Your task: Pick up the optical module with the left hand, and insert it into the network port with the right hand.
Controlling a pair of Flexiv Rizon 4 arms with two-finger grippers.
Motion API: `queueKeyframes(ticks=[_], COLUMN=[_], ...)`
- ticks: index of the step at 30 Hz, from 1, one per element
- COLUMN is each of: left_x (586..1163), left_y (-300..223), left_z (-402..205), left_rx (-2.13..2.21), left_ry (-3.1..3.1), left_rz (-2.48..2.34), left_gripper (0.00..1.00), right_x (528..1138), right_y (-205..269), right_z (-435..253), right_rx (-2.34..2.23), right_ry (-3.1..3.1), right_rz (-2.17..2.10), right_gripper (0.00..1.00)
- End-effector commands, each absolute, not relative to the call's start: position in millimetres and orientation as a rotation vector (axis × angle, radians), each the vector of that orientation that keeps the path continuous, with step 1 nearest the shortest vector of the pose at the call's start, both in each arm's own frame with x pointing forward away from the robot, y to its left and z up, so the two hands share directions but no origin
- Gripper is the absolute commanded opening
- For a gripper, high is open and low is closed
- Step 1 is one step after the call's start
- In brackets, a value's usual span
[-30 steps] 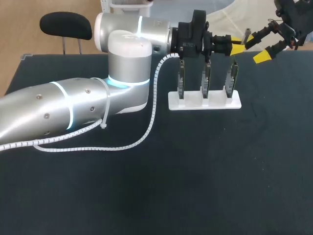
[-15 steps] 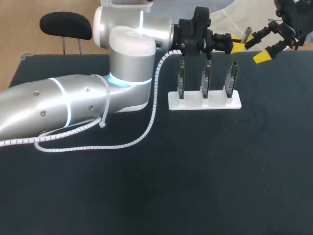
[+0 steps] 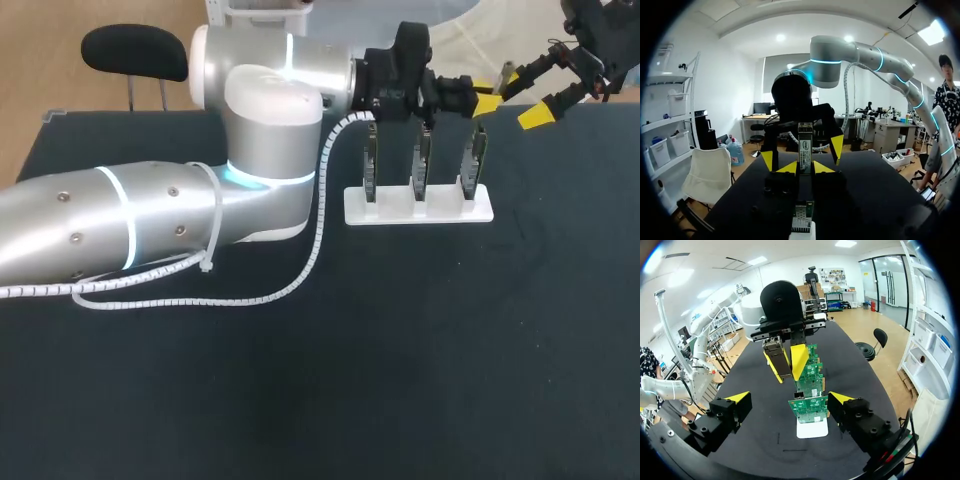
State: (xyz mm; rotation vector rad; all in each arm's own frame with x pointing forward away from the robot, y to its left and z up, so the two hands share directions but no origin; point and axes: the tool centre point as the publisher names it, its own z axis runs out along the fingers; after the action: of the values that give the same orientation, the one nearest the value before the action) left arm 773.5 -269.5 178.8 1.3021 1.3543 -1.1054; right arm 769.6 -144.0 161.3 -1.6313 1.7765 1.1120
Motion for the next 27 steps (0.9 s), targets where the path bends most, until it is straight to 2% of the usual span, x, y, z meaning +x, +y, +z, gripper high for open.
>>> queueKeyframes(ticks=[1, 27], left_x=[767.3, 768.3], left_y=[-268.2, -266.8], left_z=[177.2, 170.7], left_rx=[1.275, 1.275], left_ry=[1.359, 1.316], left_rz=[-1.09, -1.125], left_gripper=[0.0, 0.0], right_x=[768.6, 768.6], right_y=[-143.8, -143.8], right_z=[161.4, 161.4], right_rx=[-1.63, -1.63], right_ry=[1.777, 1.777], right_rz=[1.109, 1.109], right_gripper=[1.0, 1.0])
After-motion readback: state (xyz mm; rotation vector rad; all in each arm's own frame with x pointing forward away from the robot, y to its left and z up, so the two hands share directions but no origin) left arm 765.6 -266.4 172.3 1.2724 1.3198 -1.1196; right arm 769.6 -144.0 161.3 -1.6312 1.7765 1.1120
